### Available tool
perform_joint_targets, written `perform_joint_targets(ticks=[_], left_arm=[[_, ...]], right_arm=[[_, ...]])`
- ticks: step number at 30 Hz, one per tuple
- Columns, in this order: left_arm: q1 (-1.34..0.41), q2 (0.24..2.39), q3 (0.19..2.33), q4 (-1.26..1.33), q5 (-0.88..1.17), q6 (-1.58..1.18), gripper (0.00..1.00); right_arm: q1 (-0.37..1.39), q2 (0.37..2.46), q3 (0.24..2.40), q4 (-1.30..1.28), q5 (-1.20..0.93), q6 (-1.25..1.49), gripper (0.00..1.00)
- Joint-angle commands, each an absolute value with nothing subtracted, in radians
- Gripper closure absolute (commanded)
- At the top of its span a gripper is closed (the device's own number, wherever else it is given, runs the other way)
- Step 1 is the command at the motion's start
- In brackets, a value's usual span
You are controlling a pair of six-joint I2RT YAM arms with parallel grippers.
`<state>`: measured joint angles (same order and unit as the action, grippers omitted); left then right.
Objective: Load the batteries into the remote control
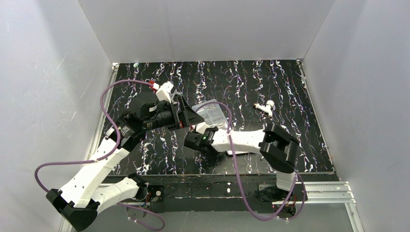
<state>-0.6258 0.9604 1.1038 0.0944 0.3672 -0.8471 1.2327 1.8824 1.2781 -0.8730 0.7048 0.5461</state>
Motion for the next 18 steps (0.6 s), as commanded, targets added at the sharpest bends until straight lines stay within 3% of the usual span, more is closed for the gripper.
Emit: perform_joint_targets(ticks=[1, 5, 9, 18], left_arm=[[-0.630, 0.946, 1.118, 0.072, 0.386, -0.815, 0.02], [-0.629, 0.933, 1.120, 0.042, 0.380, -0.788, 0.02], [-0.630, 0.930, 1.156, -0.038, 0.375, -0.725, 0.02], [-0.630, 0.936, 1.176, -0.168, 0.241, -0.652, 0.02]], right_arm=[[1.233, 1.742, 1.288, -0.752, 0.600, 0.537, 0.30], [1.189, 1.629, 1.230, -0.580, 0.426, 0.530, 0.28], [1.107, 1.548, 1.219, -0.532, 0.387, 0.539, 0.28], [0.841, 1.273, 0.970, -0.312, 0.210, 0.612, 0.28]])
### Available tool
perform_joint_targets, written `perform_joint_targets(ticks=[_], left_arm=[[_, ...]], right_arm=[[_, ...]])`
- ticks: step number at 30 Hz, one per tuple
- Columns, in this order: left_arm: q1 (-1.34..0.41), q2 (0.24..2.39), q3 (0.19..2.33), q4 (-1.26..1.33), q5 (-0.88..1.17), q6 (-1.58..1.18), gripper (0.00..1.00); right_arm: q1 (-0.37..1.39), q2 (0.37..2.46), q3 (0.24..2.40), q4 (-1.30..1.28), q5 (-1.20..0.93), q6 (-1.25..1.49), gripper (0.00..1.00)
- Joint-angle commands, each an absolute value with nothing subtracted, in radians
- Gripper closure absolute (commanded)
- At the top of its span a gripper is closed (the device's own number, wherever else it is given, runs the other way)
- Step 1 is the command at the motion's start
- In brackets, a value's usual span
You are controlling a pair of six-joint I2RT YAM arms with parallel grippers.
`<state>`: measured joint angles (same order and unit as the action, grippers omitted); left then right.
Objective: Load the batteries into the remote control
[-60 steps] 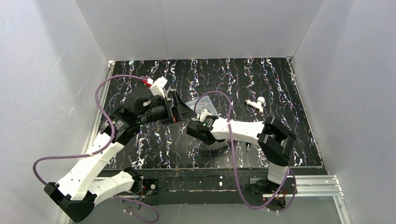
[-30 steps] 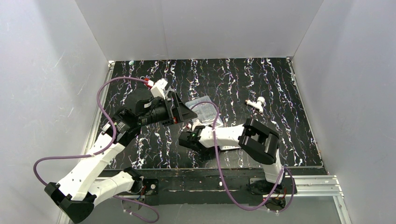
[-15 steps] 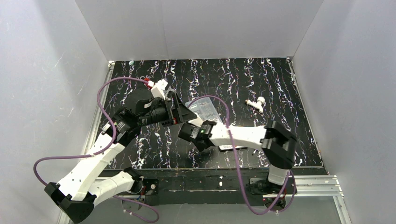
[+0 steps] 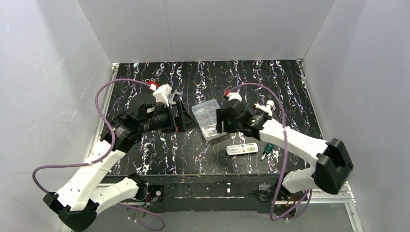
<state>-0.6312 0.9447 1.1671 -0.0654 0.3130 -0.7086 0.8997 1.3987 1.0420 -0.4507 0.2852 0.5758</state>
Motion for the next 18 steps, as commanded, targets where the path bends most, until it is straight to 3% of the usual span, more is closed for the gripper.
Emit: perform_joint_targets(ticks=[1, 5, 9, 18], left_arm=[[-0.630, 0.937, 1.172, -0.182, 0.231, -0.648, 0.02], [-0.630, 0.952, 1.164, -0.231, 0.209, -0.638, 0.02], [-0.630, 0.961, 1.126, -0.281, 0.139, -0.600, 0.02], [-0.630, 0.969, 1.044, -0.393, -0.012, -0.509, 0.02]], right_arm=[[0.812, 1.231, 0.934, -0.286, 0.196, 0.624, 0.28], [0.695, 0.988, 0.710, -0.044, 0.111, 0.685, 0.28], [0.629, 0.786, 0.499, 0.166, 0.170, 0.748, 0.29], [0.614, 0.644, 0.435, 0.040, 0.270, 0.677, 0.28]])
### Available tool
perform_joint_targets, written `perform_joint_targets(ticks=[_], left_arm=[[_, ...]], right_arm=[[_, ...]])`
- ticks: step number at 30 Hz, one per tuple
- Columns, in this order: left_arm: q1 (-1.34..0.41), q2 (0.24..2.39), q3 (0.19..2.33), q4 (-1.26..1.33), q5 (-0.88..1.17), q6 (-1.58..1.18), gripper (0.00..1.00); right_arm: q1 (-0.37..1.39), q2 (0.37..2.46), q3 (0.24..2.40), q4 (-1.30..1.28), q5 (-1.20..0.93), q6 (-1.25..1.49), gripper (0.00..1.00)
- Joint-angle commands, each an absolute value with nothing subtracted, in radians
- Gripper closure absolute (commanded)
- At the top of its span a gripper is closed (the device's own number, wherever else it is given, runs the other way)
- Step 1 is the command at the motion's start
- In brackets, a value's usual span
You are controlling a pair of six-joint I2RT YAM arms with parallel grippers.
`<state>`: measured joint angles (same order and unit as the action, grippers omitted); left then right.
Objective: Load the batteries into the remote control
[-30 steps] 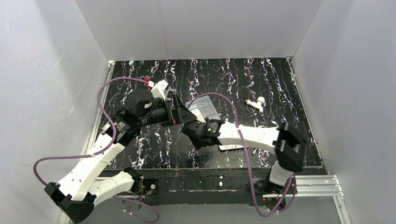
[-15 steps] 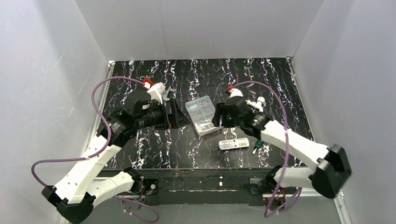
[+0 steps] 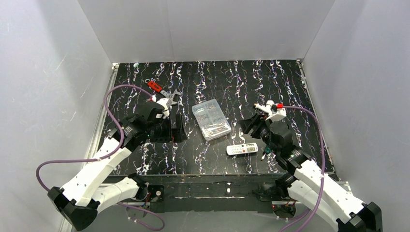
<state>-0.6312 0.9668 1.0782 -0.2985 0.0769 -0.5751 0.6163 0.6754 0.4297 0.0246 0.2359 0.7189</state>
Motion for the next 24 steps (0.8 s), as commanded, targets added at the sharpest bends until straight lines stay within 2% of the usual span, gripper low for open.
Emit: perform_joint_targets(ticks=[1, 10, 18, 24], left_arm=[[-0.630, 0.973, 1.036, -0.402, -0.037, -0.503, 0.02], [-0.630, 1.036, 1.039, -0.467, -0.156, -0.520, 0.02], [-0.630, 1.028, 1.037, -0.473, -0.173, -0.528, 0.02], [-0.629, 1.042, 1.099, -0.536, -0.265, -0.517, 0.02]], right_arm=[[0.614, 0.635, 0.430, 0.045, 0.265, 0.665, 0.28], [0.614, 0.600, 0.424, 0.138, 0.204, 0.542, 0.26], [0.614, 0.663, 0.500, 0.011, 0.167, 0.560, 0.22], [0.614, 0.675, 0.521, -0.022, 0.150, 0.550, 0.21]])
